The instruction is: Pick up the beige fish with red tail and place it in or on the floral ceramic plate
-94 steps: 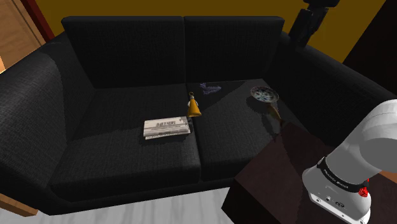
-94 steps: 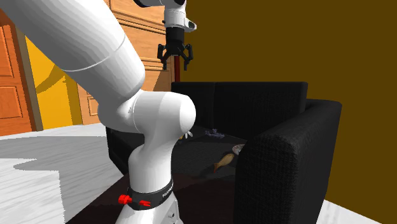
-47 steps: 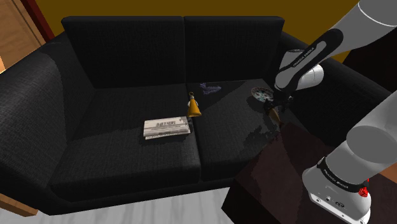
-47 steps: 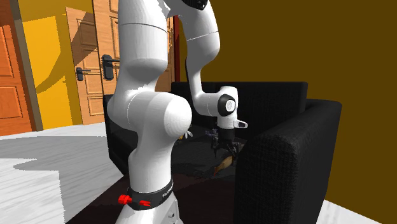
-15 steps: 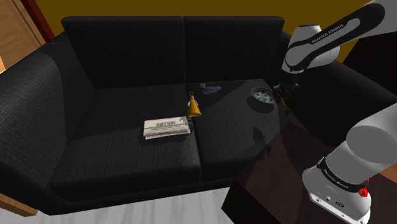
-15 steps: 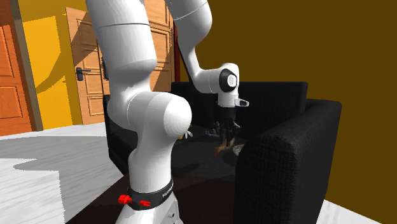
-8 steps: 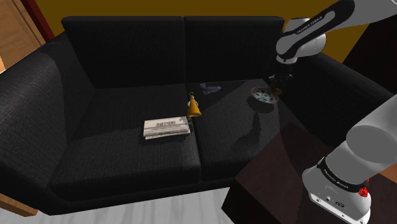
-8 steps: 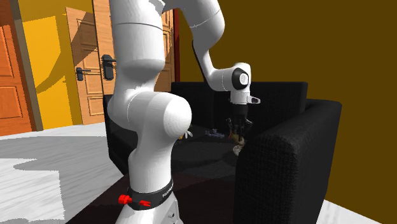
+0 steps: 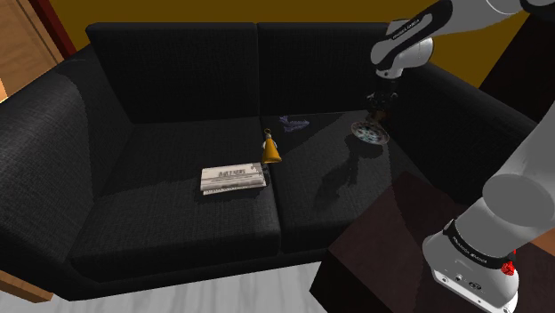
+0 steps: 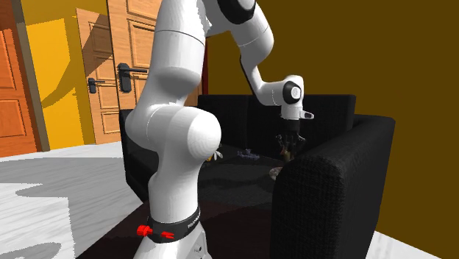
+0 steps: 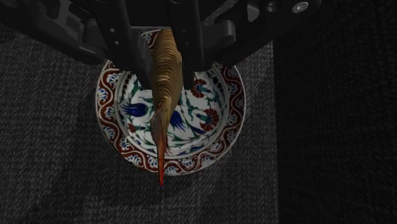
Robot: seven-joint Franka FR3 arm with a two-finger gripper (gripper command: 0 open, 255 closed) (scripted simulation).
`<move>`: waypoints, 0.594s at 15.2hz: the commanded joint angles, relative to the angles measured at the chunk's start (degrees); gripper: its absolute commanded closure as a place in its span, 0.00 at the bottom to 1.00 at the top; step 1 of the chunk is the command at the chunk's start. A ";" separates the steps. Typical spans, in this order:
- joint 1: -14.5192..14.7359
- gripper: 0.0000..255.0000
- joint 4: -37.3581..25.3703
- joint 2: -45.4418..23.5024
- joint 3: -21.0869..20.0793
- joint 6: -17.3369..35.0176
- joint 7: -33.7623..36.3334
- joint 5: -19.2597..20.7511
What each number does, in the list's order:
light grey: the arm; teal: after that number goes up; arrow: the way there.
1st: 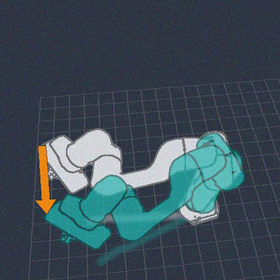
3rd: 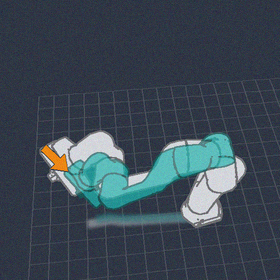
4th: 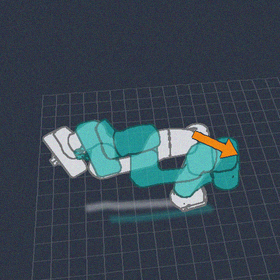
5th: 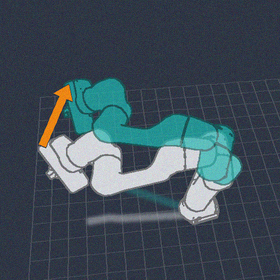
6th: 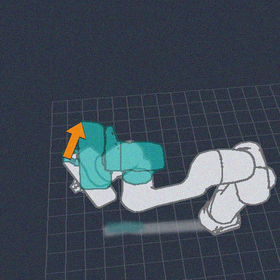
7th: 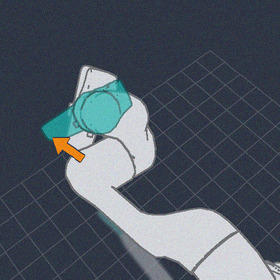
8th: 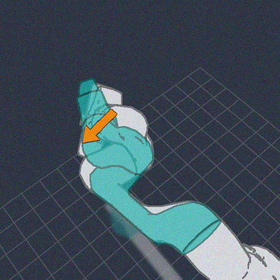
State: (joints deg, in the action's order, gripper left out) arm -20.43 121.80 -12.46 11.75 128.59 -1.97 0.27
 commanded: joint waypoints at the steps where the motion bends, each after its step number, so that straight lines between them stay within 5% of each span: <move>1: -0.11 1.00 -0.65 -1.21 -0.08 0.56 -0.22 -0.31; 9: -0.45 1.00 0.41 -5.55 -0.48 5.88 -0.74 -1.36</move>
State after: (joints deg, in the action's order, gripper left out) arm -20.79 122.33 -17.26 11.32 133.82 -2.59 -0.91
